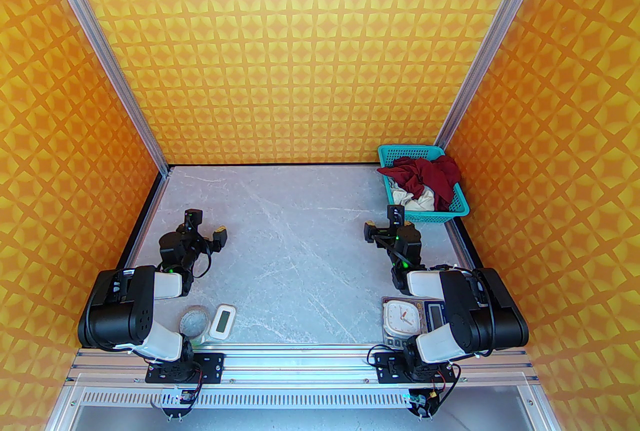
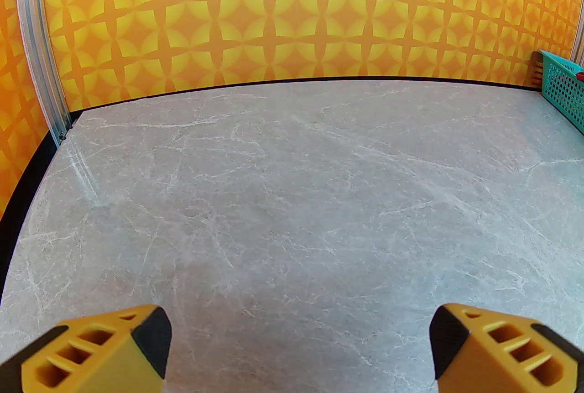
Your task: Fold and stack the mixed laundry pile
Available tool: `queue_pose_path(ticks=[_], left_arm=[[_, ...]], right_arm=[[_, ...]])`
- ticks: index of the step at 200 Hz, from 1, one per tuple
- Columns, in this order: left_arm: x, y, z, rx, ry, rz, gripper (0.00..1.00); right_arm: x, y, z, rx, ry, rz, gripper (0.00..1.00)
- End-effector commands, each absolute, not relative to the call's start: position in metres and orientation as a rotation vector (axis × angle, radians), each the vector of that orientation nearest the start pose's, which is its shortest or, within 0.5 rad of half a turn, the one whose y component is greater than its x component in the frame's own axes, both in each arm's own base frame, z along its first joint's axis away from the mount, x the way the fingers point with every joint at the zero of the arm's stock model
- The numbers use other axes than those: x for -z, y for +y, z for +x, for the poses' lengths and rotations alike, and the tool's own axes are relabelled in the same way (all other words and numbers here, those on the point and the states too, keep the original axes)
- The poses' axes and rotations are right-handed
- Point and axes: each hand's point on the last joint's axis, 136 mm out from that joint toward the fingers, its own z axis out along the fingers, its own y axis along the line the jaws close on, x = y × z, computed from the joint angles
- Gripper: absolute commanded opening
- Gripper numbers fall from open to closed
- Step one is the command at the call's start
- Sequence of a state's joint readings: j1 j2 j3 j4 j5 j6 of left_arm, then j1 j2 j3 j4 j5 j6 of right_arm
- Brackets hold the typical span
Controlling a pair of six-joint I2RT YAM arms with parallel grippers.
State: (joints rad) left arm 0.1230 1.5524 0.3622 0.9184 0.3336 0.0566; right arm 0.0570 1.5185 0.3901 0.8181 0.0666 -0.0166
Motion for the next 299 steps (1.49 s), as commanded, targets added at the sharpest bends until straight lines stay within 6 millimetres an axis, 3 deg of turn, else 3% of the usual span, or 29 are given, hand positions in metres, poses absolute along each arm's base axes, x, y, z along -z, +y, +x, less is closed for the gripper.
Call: queue_pose_path(ticks=[1,140,169,193,205,216,219,223,232,253,277,299], left_arm=[[-0.112,-0.006,0.395,0.172,1.808,0.163,0.99],[-0.111,0.008,0.398,0.105,1.823,0.075,0.99],[-0.138,0.017,0.388,0.069,1.812,0.008,0.99],[-0.161,0.042,0.378,0.035,1.867,-0.244,0.99],[-0.177,0.041,0.375,0.074,1.866,-0.299,0.99],[-0.186,0.04,0.372,0.157,1.842,-0.396,0.99],[-0.187,0.036,0.373,0.195,1.843,-0.406,0.99],[-0.203,0.028,0.371,0.258,1.806,-0.389,0.99],[-0.22,-0.001,0.374,0.427,1.801,-0.294,0.99],[-0.258,-0.085,0.367,0.686,1.821,0.051,0.95],[-0.29,-0.174,0.326,0.775,1.801,0.496,0.94],[-0.301,-0.22,0.291,0.856,1.782,0.758,0.94]], right_arm=[[-0.11,0.015,0.402,0.025,1.876,-0.048,0.98],[-0.112,0.017,0.4,0.021,1.863,-0.061,0.98],[-0.133,0.008,0.39,0.068,1.812,-0.006,0.98],[-0.154,-0.005,0.383,0.066,1.942,0.155,0.82],[-0.165,-0.001,0.38,0.01,1.996,0.201,0.81],[-0.174,-0.001,0.376,-0.026,2.046,0.268,0.87],[-0.178,-0.001,0.375,-0.034,2.054,0.297,0.88],[-0.18,-0.002,0.373,-0.038,2.07,0.32,0.89],[-0.19,-0.003,0.37,-0.047,2.111,0.372,0.91],[-0.206,-0.008,0.376,-0.073,2.235,0.431,0.94],[-0.223,-0.019,0.394,-0.156,2.327,0.506,0.96],[-0.23,-0.042,0.416,-0.133,2.35,0.569,0.96]])
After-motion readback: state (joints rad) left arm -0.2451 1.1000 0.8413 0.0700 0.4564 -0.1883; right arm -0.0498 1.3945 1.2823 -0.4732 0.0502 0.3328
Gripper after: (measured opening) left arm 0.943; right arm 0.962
